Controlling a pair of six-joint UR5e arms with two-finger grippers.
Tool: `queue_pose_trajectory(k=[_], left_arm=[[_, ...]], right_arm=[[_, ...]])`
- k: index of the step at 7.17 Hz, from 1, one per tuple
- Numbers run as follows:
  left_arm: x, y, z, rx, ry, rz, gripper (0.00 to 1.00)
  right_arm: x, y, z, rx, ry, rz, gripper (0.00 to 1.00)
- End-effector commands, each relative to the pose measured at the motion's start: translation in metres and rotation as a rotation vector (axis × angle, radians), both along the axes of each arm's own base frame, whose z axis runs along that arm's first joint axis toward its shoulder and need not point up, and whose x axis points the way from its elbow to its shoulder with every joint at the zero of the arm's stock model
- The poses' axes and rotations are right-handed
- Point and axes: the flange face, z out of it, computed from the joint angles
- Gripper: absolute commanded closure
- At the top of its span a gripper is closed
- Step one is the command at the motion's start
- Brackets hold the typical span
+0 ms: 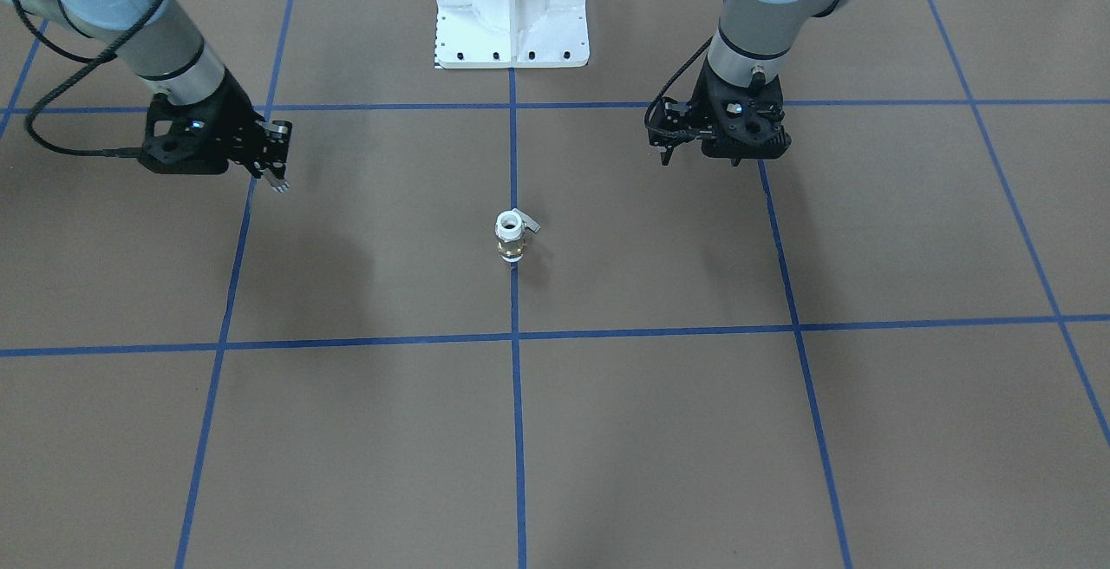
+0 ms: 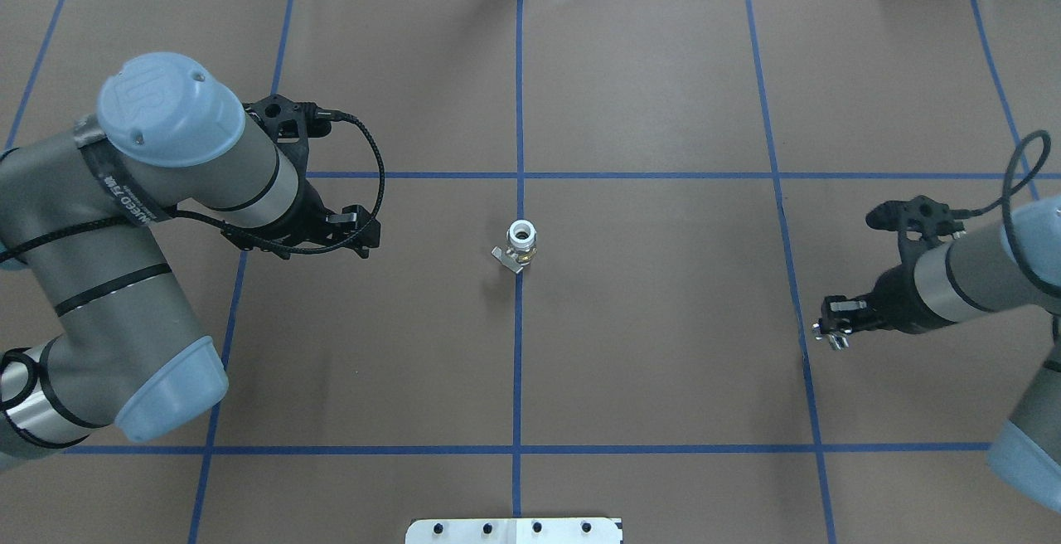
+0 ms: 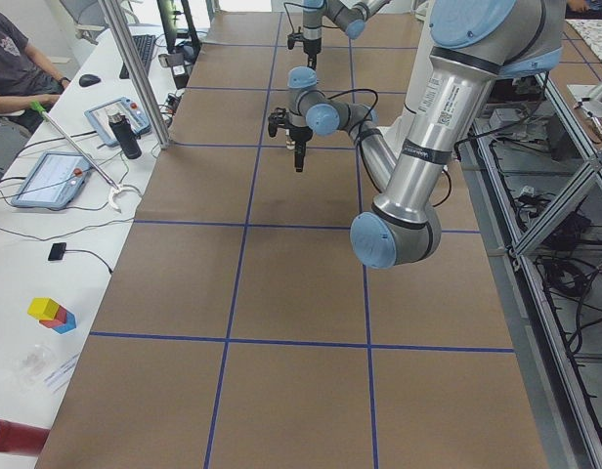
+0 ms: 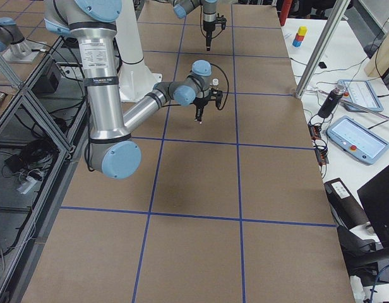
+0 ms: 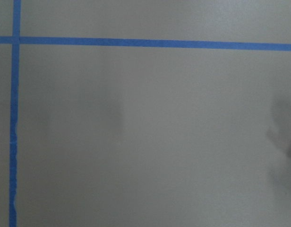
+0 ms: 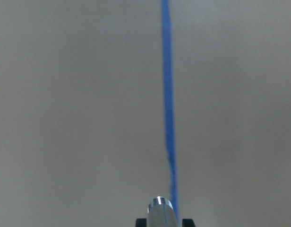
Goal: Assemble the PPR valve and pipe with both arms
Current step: 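Carry the silver fitting with the right gripper above the standing valve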
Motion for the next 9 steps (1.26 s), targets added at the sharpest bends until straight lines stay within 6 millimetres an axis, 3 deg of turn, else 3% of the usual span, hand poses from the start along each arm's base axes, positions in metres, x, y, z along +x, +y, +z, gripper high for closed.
queue_pose_trajectory(k=[1, 3, 4, 5, 6, 9], left_arm=[[-0.021, -0.004, 0.044, 0.048, -0.032, 0.038, 0.0], [-0.048, -0.002, 0.094, 0.06, -0.024, 0.023, 0.0], [-0.065, -0.006, 0.106, 0.058, -0.009, 0.061, 0.0], [-0.084, -0.01, 0.117, 0.052, -0.006, 0.077, 0.0], [-0.084, -0.011, 0.118, 0.049, -0.006, 0.076, 0.0], [-0.083, -0.013, 0.117, 0.045, -0.005, 0.069, 0.0]], right_arm=[[-0.059, -0.037, -0.089, -0.151, -0.003, 0.131, 1.0], [-0.111, -0.049, -0.124, -0.209, -0.082, 0.197, 1.0], [-0.136, -0.064, -0.154, -0.241, -0.09, 0.225, 1.0], [-0.156, -0.063, -0.171, -0.241, -0.089, 0.215, 1.0], [-0.17, -0.058, -0.182, -0.207, -0.077, 0.265, 1.0], [-0.172, -0.057, -0.187, -0.206, -0.075, 0.287, 1.0]])
